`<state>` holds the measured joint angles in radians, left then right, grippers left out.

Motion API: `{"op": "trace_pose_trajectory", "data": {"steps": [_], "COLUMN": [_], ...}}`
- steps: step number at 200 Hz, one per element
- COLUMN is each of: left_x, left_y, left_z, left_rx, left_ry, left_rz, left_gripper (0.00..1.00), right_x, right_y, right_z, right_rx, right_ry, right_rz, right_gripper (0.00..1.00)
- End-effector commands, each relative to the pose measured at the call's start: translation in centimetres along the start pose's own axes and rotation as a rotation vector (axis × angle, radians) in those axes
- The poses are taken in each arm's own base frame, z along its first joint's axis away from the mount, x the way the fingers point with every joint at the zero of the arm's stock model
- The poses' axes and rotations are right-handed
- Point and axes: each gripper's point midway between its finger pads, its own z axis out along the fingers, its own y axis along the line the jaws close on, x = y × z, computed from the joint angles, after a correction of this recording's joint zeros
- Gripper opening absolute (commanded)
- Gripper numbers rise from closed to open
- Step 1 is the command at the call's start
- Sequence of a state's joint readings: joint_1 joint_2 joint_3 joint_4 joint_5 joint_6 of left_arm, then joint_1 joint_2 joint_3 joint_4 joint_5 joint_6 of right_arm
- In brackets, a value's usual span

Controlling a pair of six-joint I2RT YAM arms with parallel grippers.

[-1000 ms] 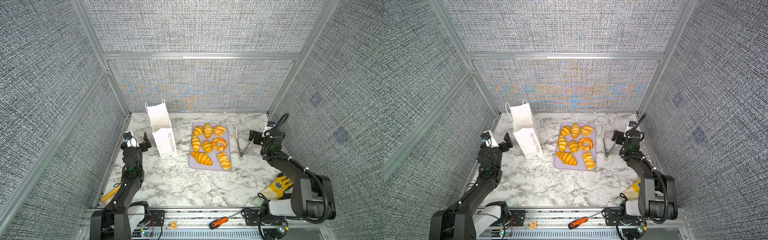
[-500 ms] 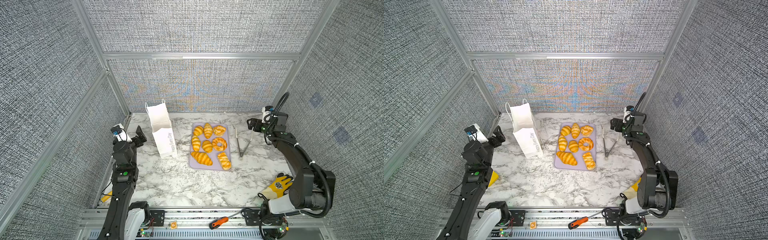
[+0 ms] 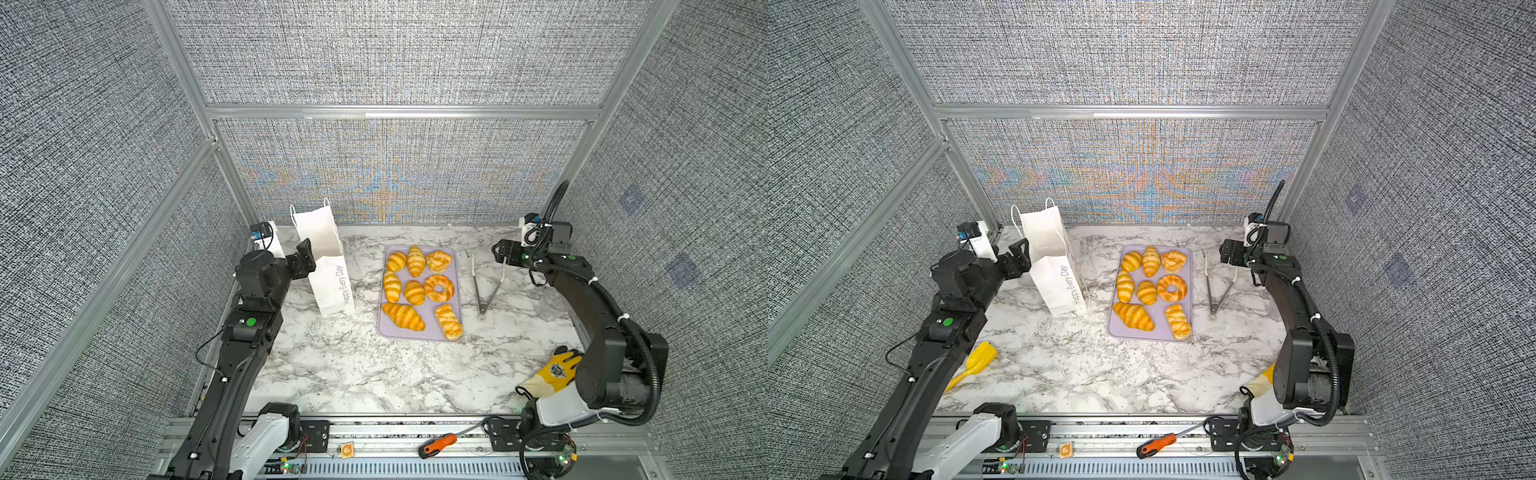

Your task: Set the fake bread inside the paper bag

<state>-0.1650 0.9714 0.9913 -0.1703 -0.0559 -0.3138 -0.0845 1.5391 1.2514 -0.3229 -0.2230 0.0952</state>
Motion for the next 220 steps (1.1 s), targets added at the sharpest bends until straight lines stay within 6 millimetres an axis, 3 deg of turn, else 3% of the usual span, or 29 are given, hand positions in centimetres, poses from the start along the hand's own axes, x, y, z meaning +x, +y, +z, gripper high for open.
{"op": "trace_pose_trajectory", "data": {"steps": [1, 65, 130, 165, 220], "left_x": [1.4, 2.6, 4.3, 5.2, 5.4], "left_y": [0.1, 0.4, 1.7, 1.7, 1.3], "left_z": [0.5, 3.3, 4.6, 5.6, 7.2], "left_rx": [-0.027, -0.104, -0.197, -0.2, -0.185], "left_ry": [0.084, 0.25, 0.35, 0.39, 0.397], "left_rz": [0.016, -0.035, -0.05, -0.054, -0.056], "left_gripper": [0.82, 0.57, 0.48, 0.39, 0.32], "right_x": [0.5, 0.8, 2.1, 3.1, 4.2], "right_y": [-0.3, -0.6, -1.1, -1.6, -2.1], "right_z": [0.1, 0.9, 1.0, 1.0, 0.9], "right_rx": [0.017, 0.033, 0.058, 0.08, 0.106], "right_ry": [0.028, 0.067, 0.107, 0.142, 0.178], "right_rz": [-0.016, 0.001, 0.012, 0.018, 0.026], "right_gripper": [0.93, 0.93, 0.92, 0.92, 0.92]}}
